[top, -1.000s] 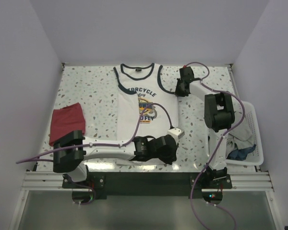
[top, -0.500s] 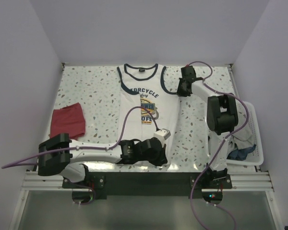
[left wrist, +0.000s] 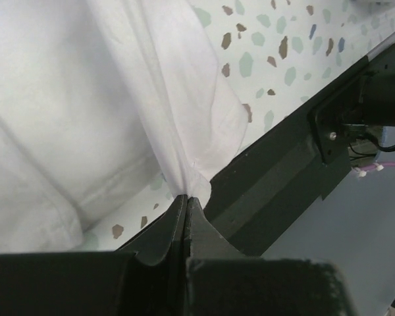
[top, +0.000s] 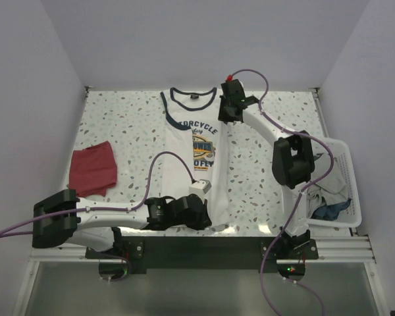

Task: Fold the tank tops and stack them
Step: Fold the tank top

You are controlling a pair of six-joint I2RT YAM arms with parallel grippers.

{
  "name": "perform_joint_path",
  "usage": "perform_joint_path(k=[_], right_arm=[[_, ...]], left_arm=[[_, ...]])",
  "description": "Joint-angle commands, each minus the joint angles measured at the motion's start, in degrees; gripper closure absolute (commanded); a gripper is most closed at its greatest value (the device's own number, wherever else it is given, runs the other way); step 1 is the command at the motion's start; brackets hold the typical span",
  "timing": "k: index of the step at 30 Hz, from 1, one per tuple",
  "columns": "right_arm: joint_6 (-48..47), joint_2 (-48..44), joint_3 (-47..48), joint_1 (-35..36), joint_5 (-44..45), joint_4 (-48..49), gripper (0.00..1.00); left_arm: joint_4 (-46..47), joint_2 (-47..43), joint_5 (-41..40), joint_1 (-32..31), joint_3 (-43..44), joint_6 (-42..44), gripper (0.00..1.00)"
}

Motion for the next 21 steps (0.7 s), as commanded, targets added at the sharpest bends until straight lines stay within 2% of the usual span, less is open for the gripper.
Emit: perform_joint_path(k=[1,9,21], right_arm=[[1.8,3.9,6.2,2.3,2.9,-2.0,1.0],[4.1,9.0,12.2,5.9,3.0,-2.8,1.0],[5.5,12.3,15.3,8.0,1.9,-1.3,1.0]], left_arm=[[-1.2,-2.8,-2.2,0.0,-2.6,-2.9,1.0],[-5.8,-8.1,-4.4,0.0,-7.1,-5.8,1.0],[-10.0,-10.5,-5.4,0.0,-9.5,-7.3,1.0]])
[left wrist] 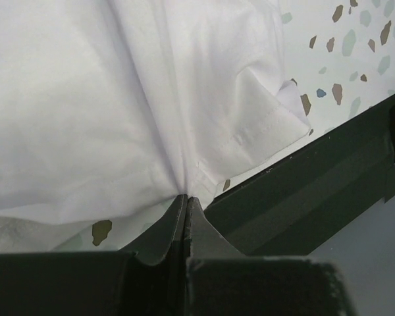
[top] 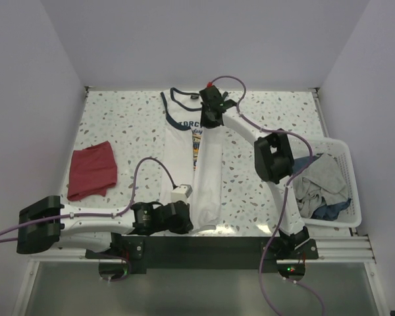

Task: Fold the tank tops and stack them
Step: Fold the tank top

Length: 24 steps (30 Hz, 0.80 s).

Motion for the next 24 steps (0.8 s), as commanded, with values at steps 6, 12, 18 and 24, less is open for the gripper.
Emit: perform_joint_path(k=[6,12,18,24], right_arm=[[1.2,1.5,4.2,1.8,0.9,2.8,1.0],[1.3,1.7,2.3,1.9,-0.7,5.7,1.0],[0.9,1.9,1.6,2.0,-3.1,8.4,0.95],[0.3,0.6,-0.1,2.0,-4.7,10.4,0.71]], left_arm=[[-2.6,-1.2,-1.2,-0.1,-0.9,-1.7,1.0],[-5.0,-1.6,-2.7,0.0,0.3,-2.3,1.0],[-5.9,-1.4,-3.3,0.0,2.0,-2.0,0.94],[-7.8,-2.6,-3.9,-0.1,4.1,-1.5,0.66]])
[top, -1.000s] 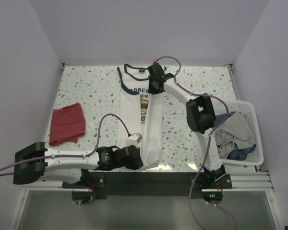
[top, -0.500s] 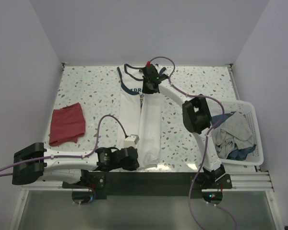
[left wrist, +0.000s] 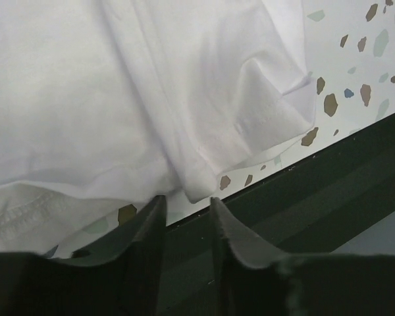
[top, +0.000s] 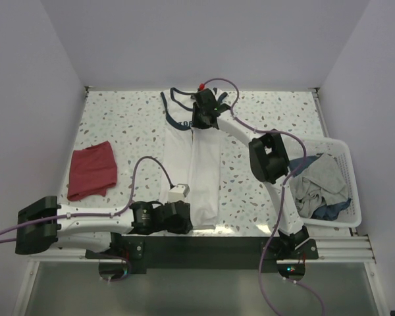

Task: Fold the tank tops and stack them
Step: Fold the tank top

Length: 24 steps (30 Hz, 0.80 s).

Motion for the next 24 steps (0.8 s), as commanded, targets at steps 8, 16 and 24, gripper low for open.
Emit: perform_joint_path(k=[8,16,24], right_arm=[[-0.7,-9.5,-5.7,-0.2,-1.4,4.4,0.51],[3.6,-28.7,-26.8,-0.7,2.9,6.1,0.54],[8.6,-49.5,-57.6,3.5,-0.7,11.9,0.61]], left_arm=[[-10.1,-6.7,-7.4,0.0,14.1,3.4,0.51],[-3.0,-4.8,-1.5,21.4,22.0,16.4,0.56],[9.7,19.6,14.6,40.7,35.4,26.7,0.62]])
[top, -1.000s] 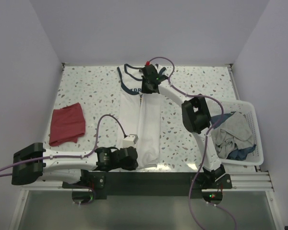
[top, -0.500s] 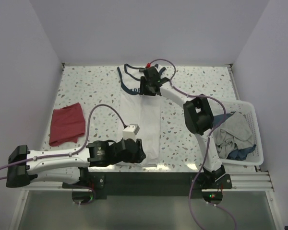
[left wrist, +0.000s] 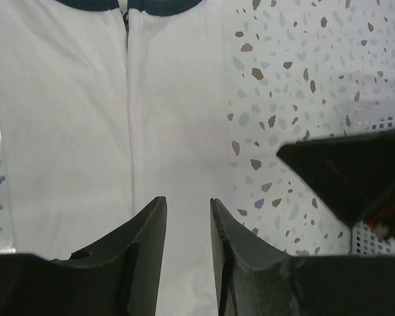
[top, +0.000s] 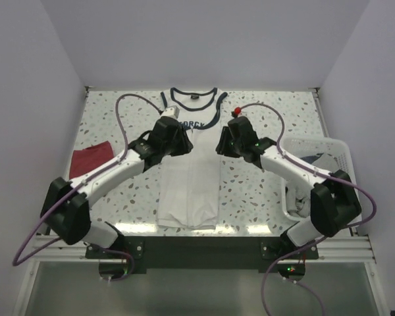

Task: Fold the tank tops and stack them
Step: Fold the tank top

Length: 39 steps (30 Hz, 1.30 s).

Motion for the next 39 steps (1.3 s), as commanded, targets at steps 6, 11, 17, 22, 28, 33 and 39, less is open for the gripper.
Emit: perform_joint_path(k=[6,11,17,22,28,33,39], right_arm=[[6.4,-11.8,-18.2,13.1,2.1,2.3,0.61],[9.9,-13.6,-23.1,19.1,3.3,2.8,0.62],[13.9,-13.7,-26.3,26.4,5.2,2.4,0.62],[17.6,-14.1,-28.3,32.4,7.0,1.1,0.63],[22.0,-16.2,-31.5,37.6,7.7,-0.1,0.63],[25.2,-17.1,-34.1,41.0,6.0,0.9,0.63],[25.4,-16.9,-33.0,41.4,7.2,-0.9,0.62]], left_arm=[[6.3,25.8,17.3,7.0,19.2,12.2,0.66],[5.5,36.6,17.9,8.1,26.2,14.1,0.67],[5.0,42.6,16.5,9.2,28.9,15.4,0.69],[3.0,47.0,15.7,10.5,32.7,15.6,0.7],[1.3,50.7,14.0,11.6,35.7,14.4,0.71],[0.9,52.3,13.6,12.1,37.2,14.0,0.71],[1.0,53.4,14.2,12.5,39.0,13.6,0.71]])
